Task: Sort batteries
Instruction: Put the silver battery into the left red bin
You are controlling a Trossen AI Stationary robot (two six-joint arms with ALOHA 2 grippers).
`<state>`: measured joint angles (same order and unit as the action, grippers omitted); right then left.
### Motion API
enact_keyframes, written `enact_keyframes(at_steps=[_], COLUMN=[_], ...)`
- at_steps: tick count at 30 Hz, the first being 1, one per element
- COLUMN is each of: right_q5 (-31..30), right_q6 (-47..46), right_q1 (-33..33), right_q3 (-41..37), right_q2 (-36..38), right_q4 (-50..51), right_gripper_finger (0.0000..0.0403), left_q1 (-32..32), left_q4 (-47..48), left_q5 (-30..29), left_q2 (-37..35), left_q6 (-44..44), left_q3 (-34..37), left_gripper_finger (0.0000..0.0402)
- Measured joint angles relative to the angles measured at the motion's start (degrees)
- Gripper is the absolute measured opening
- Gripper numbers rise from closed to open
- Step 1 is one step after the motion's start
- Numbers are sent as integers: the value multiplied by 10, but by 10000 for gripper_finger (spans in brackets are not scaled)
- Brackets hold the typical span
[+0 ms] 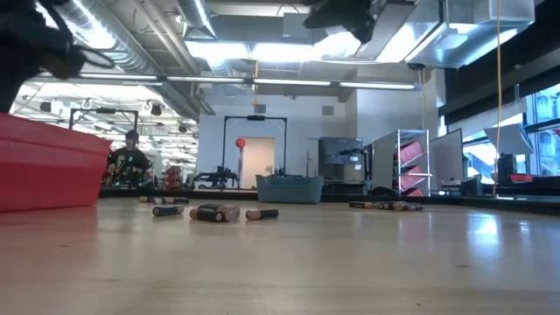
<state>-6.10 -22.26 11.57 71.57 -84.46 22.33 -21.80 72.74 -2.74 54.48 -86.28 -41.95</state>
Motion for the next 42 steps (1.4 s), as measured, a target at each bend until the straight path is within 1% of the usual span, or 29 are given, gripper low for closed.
enact_keyframes(at_steps=[2,4,8,10,14,22,27,36,42], right_q5=[-14,-38,-131,-155,-159,-162,-162,-187,-187], right_q6=[-2,-2,-4,-9,-6,0,1,-10,-15], right_q1=[21,41,65,66,65,66,86,126,125], right_q3=[0,0,0,0,1,0,0,0,0], right_q2=[1,1,1,4,7,6,6,6,7], right_q4=[16,32,44,44,47,49,52,61,67], right_gripper_finger=[156,156,156,156,156,156,156,156,156], left_q1=[0,0,0,1,1,1,1,1,1], left_q4=[-14,-14,-13,-18,-22,-61,-63,-62,-61], left_q5=[0,-1,-3,-3,4,14,14,15,12], left_q2=[1,6,9,9,11,31,53,91,119], left_q6=[-10,-16,-18,-22,-45,-76,-97,-99,-98], left_q3=[15,11,11,11,11,11,11,12,12], left_gripper_finger=[23,25,27,25,26,23,30,31,43])
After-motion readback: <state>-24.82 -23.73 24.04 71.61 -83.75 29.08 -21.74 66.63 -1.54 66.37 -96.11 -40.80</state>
